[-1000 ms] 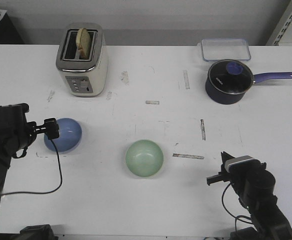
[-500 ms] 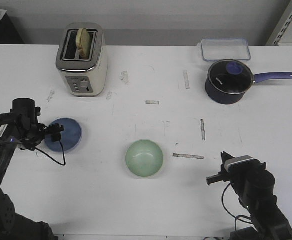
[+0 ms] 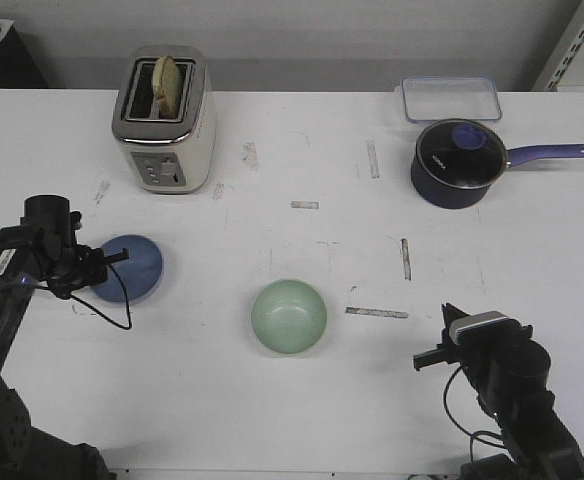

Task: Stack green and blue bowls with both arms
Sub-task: 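Reach the left gripper to the light blue bowl and grasp its rim, then lift the blue bowl with the left gripper and lower it onto the green bowl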

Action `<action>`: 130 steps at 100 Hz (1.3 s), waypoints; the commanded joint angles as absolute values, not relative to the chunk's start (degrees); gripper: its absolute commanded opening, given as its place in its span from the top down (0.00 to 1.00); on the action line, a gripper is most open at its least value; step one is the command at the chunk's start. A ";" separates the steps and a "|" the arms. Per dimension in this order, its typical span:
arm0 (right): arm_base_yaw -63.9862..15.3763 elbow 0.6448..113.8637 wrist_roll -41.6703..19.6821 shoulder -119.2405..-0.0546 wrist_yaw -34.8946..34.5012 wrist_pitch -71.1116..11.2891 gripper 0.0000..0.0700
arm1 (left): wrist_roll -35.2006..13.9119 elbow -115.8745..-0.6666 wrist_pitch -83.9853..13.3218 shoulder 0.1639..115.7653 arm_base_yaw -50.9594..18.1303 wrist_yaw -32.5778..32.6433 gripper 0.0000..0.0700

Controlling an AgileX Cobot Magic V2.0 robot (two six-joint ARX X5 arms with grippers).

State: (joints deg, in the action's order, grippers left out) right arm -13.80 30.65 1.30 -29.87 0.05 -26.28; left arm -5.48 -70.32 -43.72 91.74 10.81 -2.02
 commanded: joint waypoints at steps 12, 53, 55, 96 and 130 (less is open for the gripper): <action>-13.89 31.03 1.74 -30.06 0.03 -25.80 0.99 | -5.72 -72.60 -43.79 90.17 10.81 -4.40 1.00; -13.89 31.03 1.72 -30.06 0.03 -25.78 0.99 | -12.38 -76.64 -43.44 76.12 0.97 -14.11 1.00; -13.89 31.03 1.72 -30.06 0.03 -25.78 0.99 | -12.60 -76.66 -43.42 75.59 -0.21 -14.26 1.00; -13.89 31.03 1.72 -30.06 0.01 -25.80 0.99 | -16.14 -76.64 -39.94 77.47 -30.59 -13.96 1.00; -13.89 31.03 1.69 -30.06 0.01 -25.80 0.99 | -15.03 -76.64 -38.48 87.61 -37.41 -10.66 1.00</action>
